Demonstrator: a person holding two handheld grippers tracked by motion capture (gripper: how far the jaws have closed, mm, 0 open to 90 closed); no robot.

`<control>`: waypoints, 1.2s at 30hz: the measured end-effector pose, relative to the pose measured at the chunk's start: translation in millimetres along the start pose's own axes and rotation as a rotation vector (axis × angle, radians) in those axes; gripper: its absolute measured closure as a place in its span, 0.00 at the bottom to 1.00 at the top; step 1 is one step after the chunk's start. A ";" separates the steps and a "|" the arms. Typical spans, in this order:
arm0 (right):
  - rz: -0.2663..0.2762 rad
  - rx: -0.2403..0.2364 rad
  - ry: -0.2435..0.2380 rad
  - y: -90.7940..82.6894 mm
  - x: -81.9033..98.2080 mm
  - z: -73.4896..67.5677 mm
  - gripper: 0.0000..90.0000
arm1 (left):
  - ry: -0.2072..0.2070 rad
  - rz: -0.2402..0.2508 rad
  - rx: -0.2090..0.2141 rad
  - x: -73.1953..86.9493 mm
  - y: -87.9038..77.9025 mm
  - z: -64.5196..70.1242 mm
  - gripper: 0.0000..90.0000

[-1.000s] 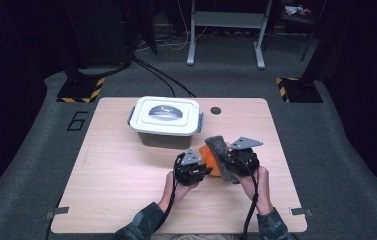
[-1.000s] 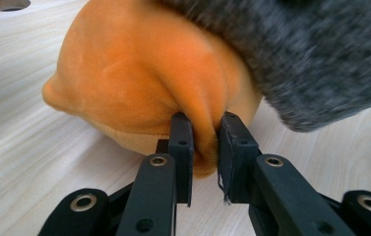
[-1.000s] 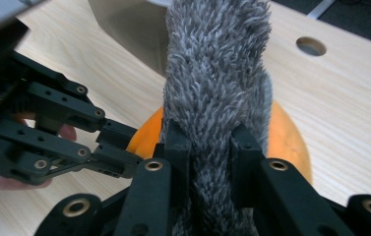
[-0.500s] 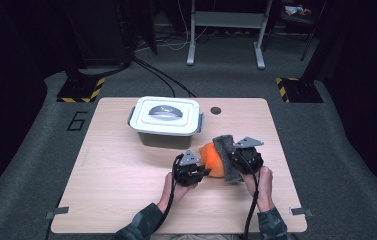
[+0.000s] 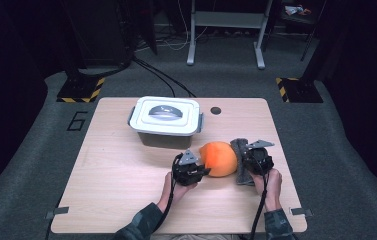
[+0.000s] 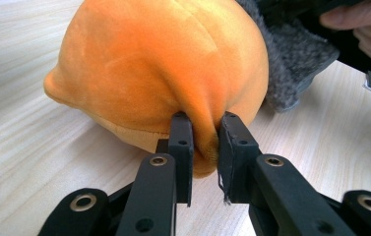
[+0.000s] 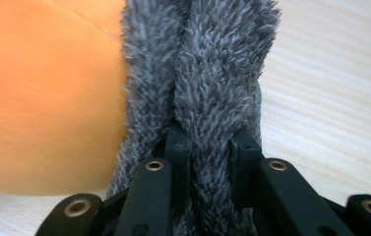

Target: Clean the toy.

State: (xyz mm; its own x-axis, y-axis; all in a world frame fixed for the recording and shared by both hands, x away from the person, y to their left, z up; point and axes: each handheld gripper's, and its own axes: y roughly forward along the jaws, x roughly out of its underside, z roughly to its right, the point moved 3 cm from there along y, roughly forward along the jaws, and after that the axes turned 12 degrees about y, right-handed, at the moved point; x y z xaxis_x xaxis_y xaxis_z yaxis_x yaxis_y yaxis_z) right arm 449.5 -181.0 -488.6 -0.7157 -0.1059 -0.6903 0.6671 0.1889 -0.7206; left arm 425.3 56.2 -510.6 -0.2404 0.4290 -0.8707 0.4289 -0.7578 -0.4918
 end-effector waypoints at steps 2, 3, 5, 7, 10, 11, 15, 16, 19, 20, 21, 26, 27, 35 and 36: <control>-0.026 0.005 0.001 6.4 3.0 4.2 0.84 | -0.002 0.002 0.000 0.0 0.1 0.0 0.86; -0.026 0.005 0.001 6.4 3.0 4.2 0.84 | -0.003 0.001 0.002 0.0 -0.1 -0.1 0.86; -0.057 0.007 0.007 12.4 6.1 7.6 0.84 | -0.004 0.004 -0.001 -0.1 0.0 -0.1 0.86; -0.082 0.012 0.013 18.9 10.5 12.3 0.84 | -0.003 0.002 0.000 -0.5 -0.3 -0.3 0.86; -0.075 0.018 0.017 14.0 10.4 12.1 0.84 | -0.005 0.002 0.003 -1.5 -0.6 -0.1 0.86; -0.053 0.015 0.012 10.5 9.1 12.3 0.84 | -0.001 0.003 0.003 -1.9 -0.6 -0.3 0.86; 0.020 0.015 -0.003 -22.7 -2.8 7.6 0.84 | -0.005 0.005 0.005 -3.4 -0.7 -0.1 0.86; 0.039 0.001 -0.004 -29.8 -5.7 4.6 0.84 | -0.005 0.004 0.001 -3.7 -0.8 -0.1 0.86; 0.070 -0.035 -0.022 -42.2 -11.5 -2.4 0.84 | 0.003 0.003 0.005 -5.4 -0.5 0.6 0.86; 0.086 -0.048 -0.042 -47.8 -14.3 -6.7 0.84 | 0.004 0.006 0.008 -6.0 -0.3 1.1 0.86; 0.101 -0.062 -0.050 -52.5 -17.0 -12.5 0.84 | 0.007 0.006 0.006 -6.7 -0.2 1.5 0.86; 0.114 -0.169 -0.139 -65.1 -26.7 -47.0 0.83 | 0.012 0.008 0.012 -8.6 0.2 3.4 0.86; 0.113 -0.187 -0.137 -65.0 -27.0 -52.7 0.83 | 0.025 0.003 0.015 -8.8 0.0 3.2 0.86; 0.062 -0.127 -0.189 -37.0 -27.0 -72.6 0.83 | 0.012 -0.001 0.020 -5.8 0.4 2.8 0.86; 0.065 -0.133 -0.188 -36.3 -26.8 -71.1 0.83 | 0.011 0.001 0.021 -5.4 0.4 2.6 0.86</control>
State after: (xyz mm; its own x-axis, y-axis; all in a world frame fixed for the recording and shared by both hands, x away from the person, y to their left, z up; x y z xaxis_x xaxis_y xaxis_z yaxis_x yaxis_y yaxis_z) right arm 429.7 -115.6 -439.4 -0.6131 -0.2668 -0.7435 0.6683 0.3267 -0.6683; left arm 424.5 52.4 -506.1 -0.2307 0.4337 -0.8710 0.4105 -0.7682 -0.4912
